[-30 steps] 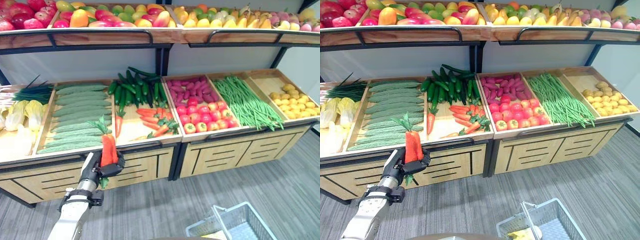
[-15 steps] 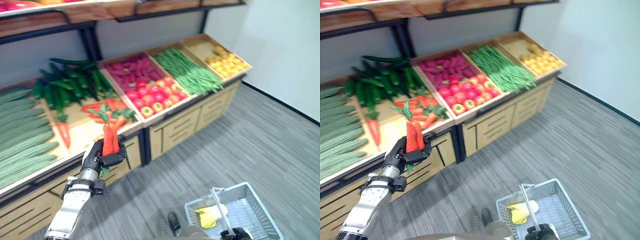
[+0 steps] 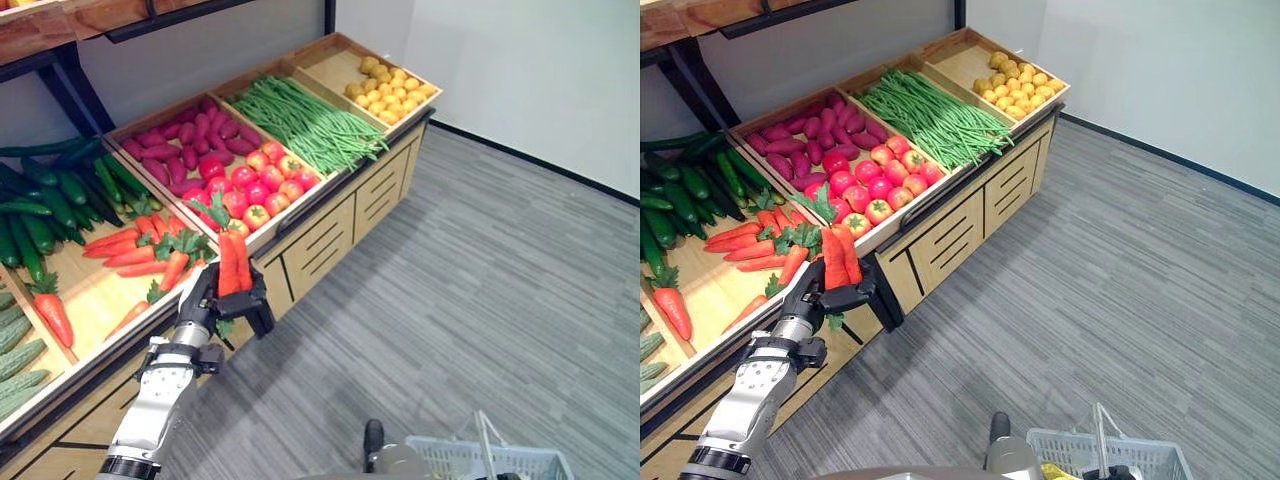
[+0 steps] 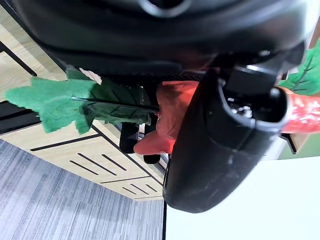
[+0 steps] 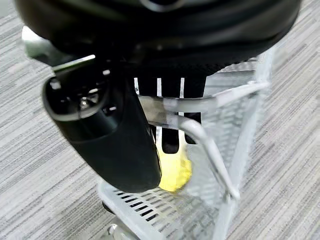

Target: Get the vegetables into the basket

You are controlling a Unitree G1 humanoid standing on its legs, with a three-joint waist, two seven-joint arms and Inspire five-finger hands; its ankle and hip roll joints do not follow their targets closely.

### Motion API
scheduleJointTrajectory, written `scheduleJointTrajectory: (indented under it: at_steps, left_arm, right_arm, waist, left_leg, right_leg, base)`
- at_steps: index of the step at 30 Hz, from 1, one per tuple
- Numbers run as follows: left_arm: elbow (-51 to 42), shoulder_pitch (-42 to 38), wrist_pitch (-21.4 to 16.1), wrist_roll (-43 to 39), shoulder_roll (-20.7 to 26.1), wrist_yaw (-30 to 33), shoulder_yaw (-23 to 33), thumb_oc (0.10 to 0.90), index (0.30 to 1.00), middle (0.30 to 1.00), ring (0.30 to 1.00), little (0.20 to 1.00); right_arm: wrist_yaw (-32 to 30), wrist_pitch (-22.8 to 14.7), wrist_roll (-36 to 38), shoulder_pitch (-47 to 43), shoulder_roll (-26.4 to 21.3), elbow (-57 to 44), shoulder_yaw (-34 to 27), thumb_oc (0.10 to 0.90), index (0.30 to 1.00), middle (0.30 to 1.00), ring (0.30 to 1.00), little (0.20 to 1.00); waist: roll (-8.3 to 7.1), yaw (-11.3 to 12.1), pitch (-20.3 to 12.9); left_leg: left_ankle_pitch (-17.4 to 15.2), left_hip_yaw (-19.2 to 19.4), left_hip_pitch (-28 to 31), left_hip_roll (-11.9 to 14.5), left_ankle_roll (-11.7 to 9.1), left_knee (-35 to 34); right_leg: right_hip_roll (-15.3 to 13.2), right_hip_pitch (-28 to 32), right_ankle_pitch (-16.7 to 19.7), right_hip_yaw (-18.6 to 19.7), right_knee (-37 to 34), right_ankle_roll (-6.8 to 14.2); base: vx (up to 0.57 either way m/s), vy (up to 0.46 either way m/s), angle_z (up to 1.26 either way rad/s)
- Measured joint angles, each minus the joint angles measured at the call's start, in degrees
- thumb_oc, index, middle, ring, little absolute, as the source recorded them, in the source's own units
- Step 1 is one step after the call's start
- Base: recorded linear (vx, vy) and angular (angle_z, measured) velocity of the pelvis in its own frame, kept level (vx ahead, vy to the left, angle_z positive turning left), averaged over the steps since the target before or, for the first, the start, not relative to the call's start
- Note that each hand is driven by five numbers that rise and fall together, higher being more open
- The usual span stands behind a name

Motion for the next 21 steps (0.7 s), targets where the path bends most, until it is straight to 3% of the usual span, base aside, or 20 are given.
scheduleJointTrajectory:
  at_steps: [7,10,11,12,13,14,15,16,18,19,20,21]
  left_arm:
    - [-0.01,0.59,0.0,-0.06,-0.26,0.6,-0.72,0.4,0.3,0.3,0.3,0.3]
    - [-0.08,0.56,-0.01,-1.0,-0.33,0.77,-1.34,0.4,0.3,0.3,0.3,0.3]
    - [-0.07,0.18,-0.02,-1.01,-0.07,0.91,-1.29,0.4,0.3,0.3,0.3,0.3]
    - [0.11,0.06,-0.03,-1.02,0.04,0.95,-1.72,0.4,0.3,0.3,0.3,0.3]
    - [0.21,0.24,-0.02,-1.02,0.04,0.96,-2.34,0.4,0.3,0.3,0.3,0.3]
    - [0.0,0.12,-0.08,-1.03,-0.04,0.97,-2.67,0.4,0.3,0.3,0.3,0.3]
    - [-0.38,-1.03,-0.32,-1.04,-0.47,1.09,-2.82,0.4,0.3,0.3,0.3,0.3]
    - [-0.87,-0.9,-0.43,-1.36,-0.36,1.87,-2.94,0.4,0.3,0.3,0.3,0.3]
    - [-0.21,-0.76,-0.22,-1.41,-0.43,2.21,-3.22,0.4,0.3,0.3,0.3,0.3]
    - [0.17,-1.28,-0.37,-1.43,-0.73,2.1,-3.83,0.4,0.3,0.3,0.3,0.3]
    - [0.0,-1.43,-0.59,-1.47,-1.88,2.23,-3.69,0.4,0.3,0.3,0.3,0.3]
    - [-0.4,-1.3,-1.28,-1.53,-1.74,2.27,-3.74,0.4,0.3,0.3,0.3,0.3]
  right_arm:
    - [-0.61,-0.31,0.35,0.13,-0.98,-0.05,-0.07,0.4,0.3,0.3,0.3,0.3]
    - [-0.36,-0.97,0.35,-0.65,-0.78,-0.95,0.02,0.4,0.3,0.3,0.3,0.3]
    - [-0.28,-1.46,0.39,-1.5,0.01,-0.75,-0.06,0.4,0.3,0.3,0.3,0.3]
    - [-0.35,-1.68,0.39,-2.06,0.37,0.3,0.02,0.4,0.3,0.3,0.3,0.3]
    - [-0.6,-1.71,0.4,-2.18,-0.09,0.55,0.03,0.4,0.3,0.3,0.3,0.3]
    - [-0.53,-1.81,0.4,-2.53,-0.33,0.77,0.02,0.4,0.3,0.3,0.3,0.3]
    - [-0.58,-2.39,0.39,-4.4,-0.39,2.5,0.91,0.4,0.3,0.3,0.3,0.3]
    - [-0.47,-2.14,0.38,-6.15,-0.7,2.67,2.38,0.4,0.3,0.3,0.3,0.3]
    - [-0.62,-2.54,0.38,-6.66,-0.75,2.43,2.17,0.4,0.3,0.3,0.3,0.3]
    - [-0.71,-2.5,0.39,-6.78,-0.4,2.66,2.38,0.4,0.3,0.3,0.3,0.3]
    - [-0.63,-2.54,0.39,-7.2,-1.1,2.6,2.25,0.4,0.3,0.3,0.3,0.3]
    - [-0.88,-2.46,0.39,-6.96,-1.41,1.8,2.41,0.4,0.3,0.3,0.3,0.3]
  waist:
    - [2.41,-0.52,-1.81]
    - [2.03,-0.06,-1.48]
    - [-0.3,1.22,-0.41]
    - [-2.63,3.1,0.9]
    - [-2.42,3.58,0.88]
    - [-2.95,3.95,1.31]
    - [-4.63,4.72,2.29]
    - [-6.28,7.03,2.85]
    - [-6.94,5.8,3.27]
    - [-6.81,5.94,3.39]
    - [-4.3,7.27,4.33]
    - [-3.44,7.62,4.74]
  left_leg:
    - [0.07,-0.13,-2.35,0.3,0.0,0.37]
    - [-0.11,-1.47,-4.95,1.62,-0.14,4.57]
    - [-0.16,-3.8,-8.91,2.93,-0.17,13.11]
    - [-0.81,-7.9,-16.06,6.72,-1.58,28.43]
    - [-0.9,-7.97,-17.24,8.29,-1.99,30.89]
    - [0.08,-12.28,-19.92,8.34,-2.01,34.23]
    - [-0.16,-22.96,-25.06,5.39,-0.67,39.34]
    - [-2.52,-27.33,-25.34,3.1,-1.38,30.28]
    - [-1.33,-24.72,-25.43,4.54,-2.08,23.31]
    - [1.4,-23.53,-23.45,4.29,-2.91,9.13]
    - [2.28,-24.73,-24.27,7.15,-2.65,6.21]
    - [3.3,-28.3,-25.12,8.06,-5.28,4.91]
  right_leg:
    - [0.35,-2.23,0.0,0.05,-0.03,-0.06]
    - [0.83,-3.55,-0.7,0.31,0.65,-0.62]
    - [0.6,-4.46,-1.83,1.89,1.89,-1.9]
    - [0.95,-5.11,-3.54,3.38,3.67,-3.65]
    - [2.06,-5.0,-4.02,3.25,3.49,-4.36]
    - [3.39,-5.36,-4.03,3.83,4.13,-5.05]
    - [3.04,-6.78,-3.71,5.79,4.69,-5.26]
    - [3.22,-7.67,-4.14,9.29,3.58,-5.61]
    - [3.99,-6.56,-4.19,9.35,1.81,-5.56]
    - [5.1,-4.25,-5.87,9.92,-2.61,-3.08]
    - [7.64,-4.8,-5.67,10.0,1.36,-4.23]
    - [8.31,-5.53,-9.63,10.36,9.1,-7.05]
  base:
    - [0.04,-0.103,0.0]
    - [0.01,-0.26,0.0]
    - [0.0,-0.272,-0.05]
    - [0.02,-0.098,-0.12]
    - [0.06,-0.092,-0.05]
    - [0.07,-0.002,-0.06]
    - [0.19,0.056,-0.62]
    - [0.24,0.119,-0.69]
    - [0.25,0.158,-0.39]
    - [0.18,0.149,-0.44]
    - [0.18,0.132,-0.6]
    - [0.18,0.108,-0.47]
